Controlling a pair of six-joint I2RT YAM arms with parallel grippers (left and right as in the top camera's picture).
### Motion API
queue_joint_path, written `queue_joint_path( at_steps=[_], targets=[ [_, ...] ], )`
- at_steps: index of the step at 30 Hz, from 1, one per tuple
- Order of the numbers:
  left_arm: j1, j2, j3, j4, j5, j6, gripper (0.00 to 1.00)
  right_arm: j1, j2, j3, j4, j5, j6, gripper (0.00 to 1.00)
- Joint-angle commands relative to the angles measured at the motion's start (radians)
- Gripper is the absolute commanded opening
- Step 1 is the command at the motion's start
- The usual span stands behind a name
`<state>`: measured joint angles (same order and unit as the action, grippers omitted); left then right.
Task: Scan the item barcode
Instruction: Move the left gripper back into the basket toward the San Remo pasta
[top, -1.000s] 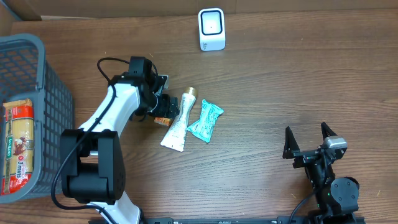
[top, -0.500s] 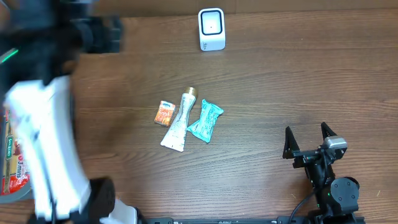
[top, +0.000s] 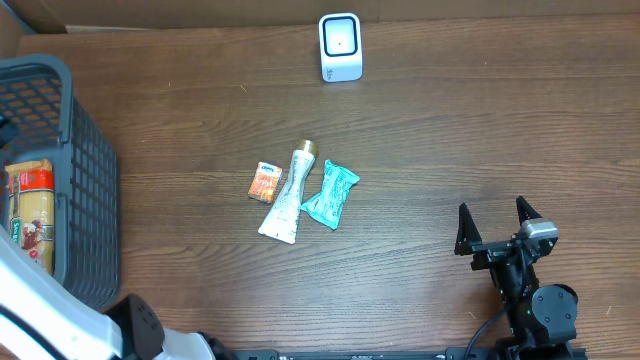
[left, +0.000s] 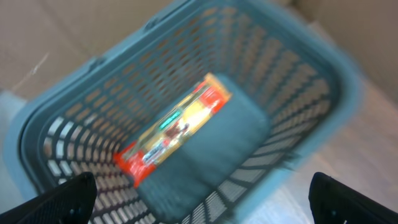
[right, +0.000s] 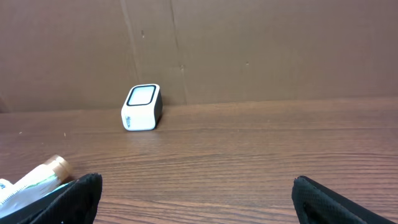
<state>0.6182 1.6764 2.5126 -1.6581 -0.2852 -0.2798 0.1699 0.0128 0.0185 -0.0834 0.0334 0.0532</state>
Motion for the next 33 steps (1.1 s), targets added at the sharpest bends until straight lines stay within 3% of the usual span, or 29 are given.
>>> queue_joint_path(
  at_steps=[1,16,23,33],
  targets=[
    [0.065,-0.008,-0.126,0.045,-0.034,-0.065,1.00,-0.002,-0.010,-0.011,0.003,0.007,0.007,1.00],
    [0.234,-0.006,-0.647,0.322,0.069,0.061,1.00,-0.002,-0.010,-0.011,0.003,0.007,0.007,1.00],
    [0.245,-0.003,-0.853,0.557,0.070,0.231,1.00,-0.002,-0.010,-0.011,0.003,0.007,0.007,1.00],
    [0.246,0.007,-1.149,1.005,0.069,0.632,1.00,-0.002,-0.010,-0.011,0.003,0.007,0.007,1.00]
  ],
)
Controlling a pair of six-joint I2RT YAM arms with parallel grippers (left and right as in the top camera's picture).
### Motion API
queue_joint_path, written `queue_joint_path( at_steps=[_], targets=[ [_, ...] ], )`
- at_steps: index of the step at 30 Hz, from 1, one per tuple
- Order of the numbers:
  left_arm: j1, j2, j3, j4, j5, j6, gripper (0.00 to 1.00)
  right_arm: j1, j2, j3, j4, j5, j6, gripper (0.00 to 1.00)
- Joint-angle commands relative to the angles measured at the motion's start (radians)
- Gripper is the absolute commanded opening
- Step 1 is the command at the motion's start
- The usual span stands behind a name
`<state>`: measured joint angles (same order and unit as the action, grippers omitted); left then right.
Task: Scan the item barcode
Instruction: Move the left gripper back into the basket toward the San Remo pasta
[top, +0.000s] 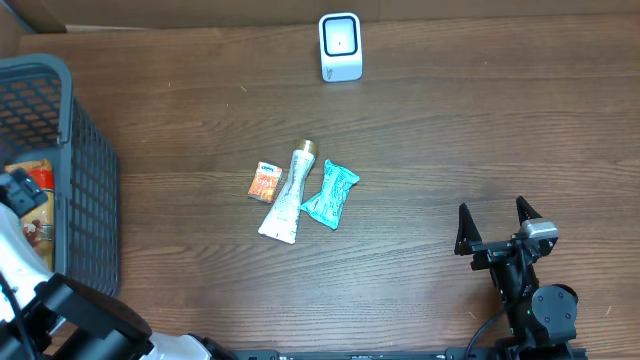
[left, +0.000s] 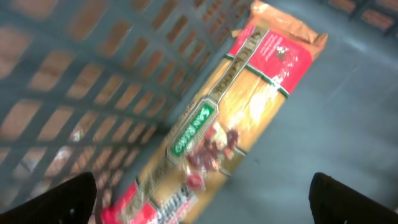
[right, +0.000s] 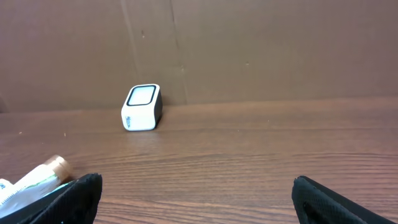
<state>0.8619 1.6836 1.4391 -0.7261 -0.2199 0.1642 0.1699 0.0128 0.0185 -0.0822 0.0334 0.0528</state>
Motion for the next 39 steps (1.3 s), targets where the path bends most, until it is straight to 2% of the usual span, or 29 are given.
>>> queue_joint_path(
  at_steps=[1,5,16,23,27,30,34,39],
  targets=[
    [0.002,0.003,-0.098,0.105,0.004,0.205,1.00,-0.002,-0.010,-0.011,0.002,0.007,0.007,1.00],
    [0.002,0.053,-0.182,0.233,0.049,0.275,1.00,-0.002,-0.010,-0.011,0.002,0.007,0.007,1.00],
    [0.006,0.245,-0.186,0.240,0.063,0.266,0.97,-0.002,-0.010,-0.011,0.002,0.007,0.007,1.00],
    [0.033,0.259,-0.169,0.257,0.054,0.266,0.98,-0.002,-0.010,-0.011,0.002,0.007,0.007,1.00],
    [0.039,0.259,-0.154,0.252,-0.026,0.272,0.98,-0.002,-0.010,-0.011,0.002,0.007,0.007,1.00],
    [0.039,0.260,-0.154,0.259,-0.042,0.285,0.94,-0.002,-0.010,-0.011,0.002,0.007,0.007,1.00],
    [0.039,0.298,-0.155,0.286,-0.037,0.284,0.84,-0.002,-0.010,-0.011,0.002,0.007,0.007,1.00],
    [0.039,0.419,-0.155,0.278,-0.063,0.263,0.79,-0.002,-0.010,-0.011,0.002,0.007,0.007,1.00]
  ],
)
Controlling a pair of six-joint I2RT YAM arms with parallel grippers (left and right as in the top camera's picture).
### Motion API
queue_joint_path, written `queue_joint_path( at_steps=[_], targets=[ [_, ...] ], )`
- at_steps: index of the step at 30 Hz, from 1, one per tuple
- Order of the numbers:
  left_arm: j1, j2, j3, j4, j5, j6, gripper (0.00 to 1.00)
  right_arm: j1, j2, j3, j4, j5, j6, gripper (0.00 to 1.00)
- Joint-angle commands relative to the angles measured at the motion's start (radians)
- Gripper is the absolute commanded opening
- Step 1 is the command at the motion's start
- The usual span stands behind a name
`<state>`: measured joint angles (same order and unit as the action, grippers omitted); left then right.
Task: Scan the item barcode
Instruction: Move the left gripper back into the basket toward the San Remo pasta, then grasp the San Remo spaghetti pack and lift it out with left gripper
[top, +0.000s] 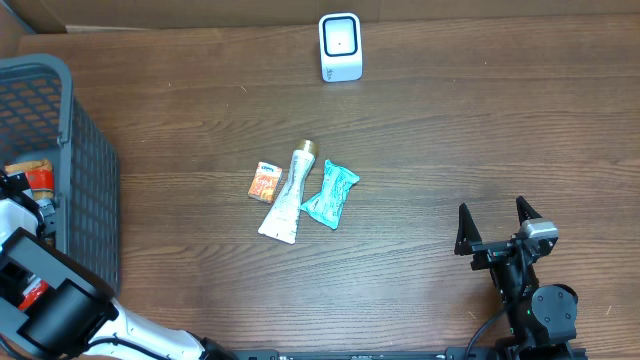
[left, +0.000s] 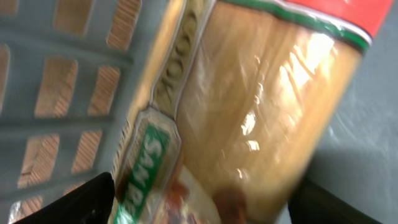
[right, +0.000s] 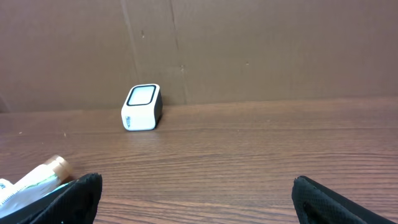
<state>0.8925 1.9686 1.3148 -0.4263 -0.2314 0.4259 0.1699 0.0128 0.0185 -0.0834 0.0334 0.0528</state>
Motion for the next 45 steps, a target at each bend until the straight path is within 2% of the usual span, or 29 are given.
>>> queue_joint_path(
  at_steps=[1,2,3,4,5,10,15,23,30,38,45],
  targets=[
    [0.007,0.153,-0.031,-0.022,-0.066,-0.017,0.73,-0.002,-0.010,-0.011,0.003,0.007,0.007,1.00],
    [0.005,0.166,-0.031,-0.021,-0.066,-0.032,0.65,-0.002,-0.010,-0.011,0.003,0.007,0.007,1.00],
    [0.005,0.171,-0.031,-0.018,-0.063,-0.039,0.47,-0.002,-0.010,-0.011,0.003,0.007,0.007,1.00],
    [0.004,0.174,-0.031,-0.016,-0.063,-0.042,0.22,-0.002,-0.010,-0.011,0.003,0.007,0.007,1.00],
    [0.004,0.174,-0.031,-0.012,-0.063,-0.042,0.04,-0.002,-0.010,-0.011,0.003,0.007,0.007,1.00],
    [0.003,0.172,-0.029,-0.016,-0.052,-0.046,0.04,-0.002,-0.010,-0.011,0.003,0.007,0.007,1.00],
    [-0.003,0.127,-0.022,-0.047,0.051,-0.050,0.04,-0.002,-0.010,-0.011,0.003,0.007,0.007,1.00],
    [-0.029,-0.154,0.088,-0.055,0.182,-0.094,0.04,-0.002,-0.010,-0.011,0.003,0.007,0.007,1.00],
    [-0.037,-0.348,0.129,-0.047,0.204,-0.120,0.04,-0.002,-0.010,-0.011,0.003,0.007,0.007,1.00],
    [-0.044,-0.524,0.137,0.040,0.243,-0.172,0.04,-0.002,-0.010,-0.011,0.003,0.007,0.007,1.00],
    [-0.116,-0.641,0.300,0.008,0.251,-0.172,0.04,-0.002,-0.010,-0.011,0.003,0.007,0.007,1.00]
  ],
)
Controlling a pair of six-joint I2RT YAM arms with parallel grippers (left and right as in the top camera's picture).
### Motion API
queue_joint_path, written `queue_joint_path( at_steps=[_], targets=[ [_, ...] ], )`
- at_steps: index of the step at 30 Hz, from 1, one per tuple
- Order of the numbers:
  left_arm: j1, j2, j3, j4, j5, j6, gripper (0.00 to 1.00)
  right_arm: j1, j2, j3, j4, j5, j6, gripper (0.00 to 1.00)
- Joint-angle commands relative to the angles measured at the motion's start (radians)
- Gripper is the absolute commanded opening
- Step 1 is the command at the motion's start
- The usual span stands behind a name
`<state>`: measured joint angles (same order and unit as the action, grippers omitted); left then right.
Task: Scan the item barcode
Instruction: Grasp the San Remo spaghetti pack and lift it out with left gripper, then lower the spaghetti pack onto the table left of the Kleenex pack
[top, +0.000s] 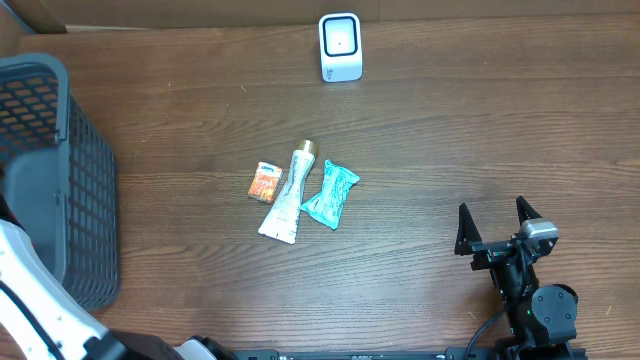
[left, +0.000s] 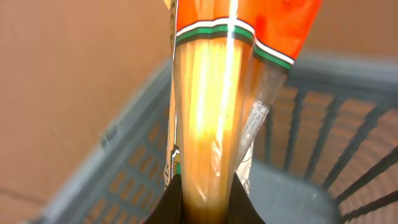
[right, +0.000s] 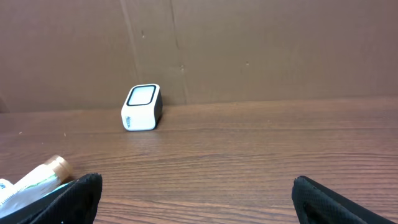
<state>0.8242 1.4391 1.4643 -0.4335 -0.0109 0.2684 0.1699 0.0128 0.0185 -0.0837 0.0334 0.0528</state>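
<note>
A long spaghetti pack (left: 214, 93) with red ends and a green stripe stands upright in the left wrist view, above the grey basket (left: 348, 68). My left gripper (left: 205, 190) is shut on its lower part. From overhead the basket (top: 60, 180) shows no pack inside, and only the white left arm (top: 30, 290) is seen. The white barcode scanner (top: 340, 46) stands at the table's far edge, and also shows as the scanner (right: 142, 107) in the right wrist view. My right gripper (top: 495, 225) rests open at the near right, holding nothing.
On the middle of the table lie a small orange packet (top: 265, 182), a white tube (top: 288, 195) with a gold cap, and a teal packet (top: 331, 194). A brown cardboard wall (right: 249, 50) backs the table behind the scanner.
My left gripper was open close over the spaghetti pack in the basket; now it is shut on the pack and holds it up above the basket. The right arm has not moved.
First my left gripper was open above the basket with the pack lying inside. Then it was lower, inside the basket over the pack, then right against it. Now it grips the pack, raised out of the basket. The right gripper stayed open and still.
</note>
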Motion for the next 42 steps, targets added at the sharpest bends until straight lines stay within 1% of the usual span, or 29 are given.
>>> queue_joint_path(
  at_steps=[1,3,5,8,11,14,17,19,22,25,31,35,39,42],
  targets=[
    [-0.066,-0.126,0.183,-0.010,0.030,-0.014,0.04,-0.002,-0.010,-0.011,0.003,0.007,0.007,1.00],
    [-0.105,-0.152,0.248,-0.073,0.030,-0.015,0.04,-0.002,-0.010,-0.011,0.003,0.007,0.007,1.00],
    [-0.155,-0.179,0.308,-0.153,0.030,-0.055,0.04,-0.002,-0.010,-0.011,0.003,0.007,0.007,1.00],
    [-0.247,-0.225,0.347,-0.257,0.031,-0.163,0.04,-0.002,-0.010,-0.011,0.003,0.007,0.007,1.00],
    [-0.375,-0.264,0.347,-0.363,0.031,-0.336,0.04,-0.002,-0.010,-0.011,0.003,0.007,0.007,1.00],
    [-0.514,-0.270,0.347,-0.497,0.031,-0.416,0.04,-0.002,-0.010,-0.011,0.003,0.007,0.007,1.00],
    [-0.654,-0.244,0.342,-0.628,0.027,-0.430,0.04,-0.002,-0.010,-0.011,0.003,0.007,0.007,1.00],
    [-0.737,-0.209,0.338,-0.708,-0.005,-0.430,0.04,-0.002,-0.010,-0.011,0.003,0.007,0.007,1.00],
    [-0.830,-0.134,0.336,-0.817,-0.113,-0.435,0.04,-0.002,-0.010,-0.011,0.003,0.007,0.007,1.00],
    [-0.880,-0.041,0.334,-0.891,-0.215,-0.488,0.04,-0.002,-0.010,-0.011,0.003,0.007,0.007,1.00],
    [-0.895,0.114,0.311,-0.879,-0.227,-0.519,0.04,-0.002,-0.010,-0.011,0.003,0.007,0.007,1.00],
    [-0.895,0.200,0.246,-0.827,-0.279,-0.541,0.04,-0.002,-0.010,-0.011,0.003,0.007,0.007,1.00],
    [-0.895,0.257,0.119,-0.703,-0.281,-0.582,0.04,-0.002,-0.010,-0.011,0.003,0.007,0.007,1.00],
    [-0.897,0.280,0.000,-0.562,-0.222,-0.587,0.04,-0.002,-0.010,-0.011,0.003,0.007,0.007,1.00]
  ],
)
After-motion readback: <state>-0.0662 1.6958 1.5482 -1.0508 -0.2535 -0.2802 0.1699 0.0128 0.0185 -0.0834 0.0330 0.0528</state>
